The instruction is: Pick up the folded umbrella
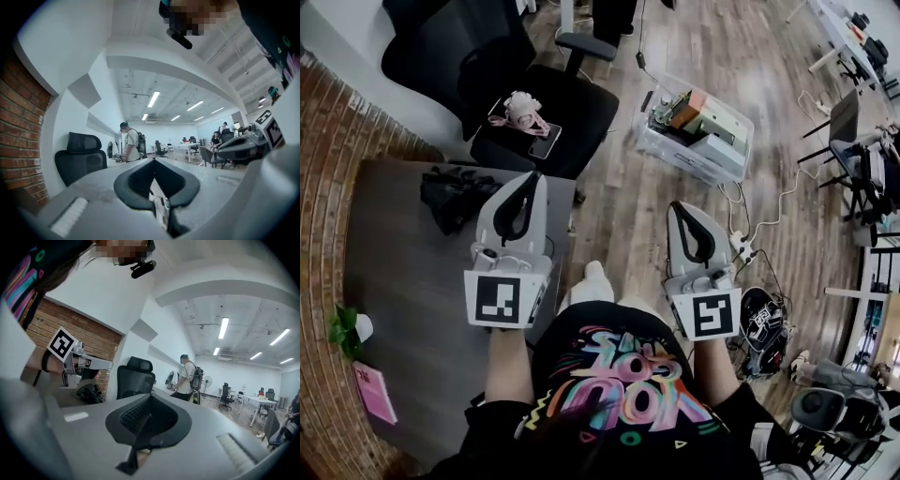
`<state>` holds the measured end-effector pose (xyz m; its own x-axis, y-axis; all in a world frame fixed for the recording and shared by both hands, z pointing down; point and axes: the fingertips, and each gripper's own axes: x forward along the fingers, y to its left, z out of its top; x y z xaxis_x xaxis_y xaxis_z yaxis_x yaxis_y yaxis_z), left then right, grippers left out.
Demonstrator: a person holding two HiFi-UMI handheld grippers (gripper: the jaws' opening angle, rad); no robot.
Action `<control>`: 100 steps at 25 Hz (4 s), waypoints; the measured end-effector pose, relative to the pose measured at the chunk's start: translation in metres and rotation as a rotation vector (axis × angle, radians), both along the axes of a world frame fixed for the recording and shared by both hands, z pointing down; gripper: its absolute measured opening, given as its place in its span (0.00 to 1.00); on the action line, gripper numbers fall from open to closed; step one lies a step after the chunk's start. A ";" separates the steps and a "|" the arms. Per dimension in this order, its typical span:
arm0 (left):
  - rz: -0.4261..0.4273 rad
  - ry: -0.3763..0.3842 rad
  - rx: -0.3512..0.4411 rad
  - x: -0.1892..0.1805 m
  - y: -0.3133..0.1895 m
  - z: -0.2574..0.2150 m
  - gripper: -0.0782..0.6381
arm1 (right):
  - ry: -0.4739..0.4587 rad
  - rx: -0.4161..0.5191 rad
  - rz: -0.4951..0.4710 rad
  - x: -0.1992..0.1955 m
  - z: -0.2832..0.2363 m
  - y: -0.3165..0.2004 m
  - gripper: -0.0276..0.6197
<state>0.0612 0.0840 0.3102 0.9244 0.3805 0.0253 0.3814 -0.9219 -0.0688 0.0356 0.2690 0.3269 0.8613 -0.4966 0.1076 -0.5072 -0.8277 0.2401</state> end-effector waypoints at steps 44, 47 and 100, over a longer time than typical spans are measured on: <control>-1.276 -0.010 0.039 -0.056 -0.236 -0.021 0.11 | -0.072 0.048 -1.330 0.131 0.000 -0.366 0.04; -1.318 -0.011 0.029 -0.072 -0.236 -0.020 0.11 | -0.084 0.044 -1.376 0.115 0.001 -0.374 0.04; -1.405 -0.116 -0.072 -0.127 -0.270 0.031 0.11 | -0.451 -0.521 -1.426 0.059 0.216 -0.452 0.62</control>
